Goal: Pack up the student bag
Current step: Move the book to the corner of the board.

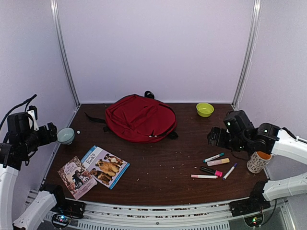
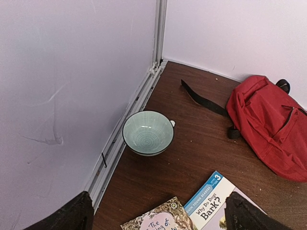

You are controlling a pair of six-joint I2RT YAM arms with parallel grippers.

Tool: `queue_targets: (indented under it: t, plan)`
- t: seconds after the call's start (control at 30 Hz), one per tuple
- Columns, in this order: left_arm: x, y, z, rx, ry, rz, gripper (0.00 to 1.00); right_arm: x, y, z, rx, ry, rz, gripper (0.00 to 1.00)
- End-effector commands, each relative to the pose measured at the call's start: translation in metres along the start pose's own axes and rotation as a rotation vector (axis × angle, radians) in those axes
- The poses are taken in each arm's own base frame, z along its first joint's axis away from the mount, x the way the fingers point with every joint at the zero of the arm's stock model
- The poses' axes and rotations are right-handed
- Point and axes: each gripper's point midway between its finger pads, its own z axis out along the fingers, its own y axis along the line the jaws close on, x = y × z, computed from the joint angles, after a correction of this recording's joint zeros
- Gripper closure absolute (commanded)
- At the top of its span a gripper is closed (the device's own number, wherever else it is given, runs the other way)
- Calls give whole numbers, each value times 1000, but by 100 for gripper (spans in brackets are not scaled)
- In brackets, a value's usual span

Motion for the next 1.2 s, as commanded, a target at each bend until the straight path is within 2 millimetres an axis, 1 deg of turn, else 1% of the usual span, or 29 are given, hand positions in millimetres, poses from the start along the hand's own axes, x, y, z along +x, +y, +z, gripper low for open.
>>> queue_targets:
  t: [0.0,0.13,0.27,0.33,0.43,0.5,0.57,0.67,0.77,0.9,1.0,1.07,1.17]
  plan:
    - [-9,0,-2,5,-51,-10,2,53,-45,-6,211,208,10,0]
    - [-10,-2,-4,17,-61,-9,2,82,-42,-2,177,328,-15,0]
    - [-11,-4,-4,34,-67,-4,2,109,-34,5,114,457,-137,0]
    - [-11,-6,-4,44,-67,-1,2,114,-34,8,114,484,-184,0]
    - [-10,-14,-1,86,-57,15,3,118,-26,14,80,502,-227,0]
    - [-13,-26,0,148,-51,26,3,118,-19,19,55,498,-250,0]
    - [-13,-42,3,229,-18,43,5,117,-16,24,49,492,-272,0]
    - [-8,-62,14,319,57,54,7,116,-8,29,35,488,-298,0]
    - [5,-78,29,377,154,52,7,117,4,31,3,469,-316,0]
    - [23,-105,43,398,239,79,7,113,34,32,-97,416,-324,0]
    - [43,-125,53,398,307,110,7,110,60,30,-165,384,-318,0]
    - [61,-132,62,395,359,106,7,111,79,29,-214,372,-315,0]
    - [91,-130,80,354,435,98,7,117,104,26,-278,361,-311,0]
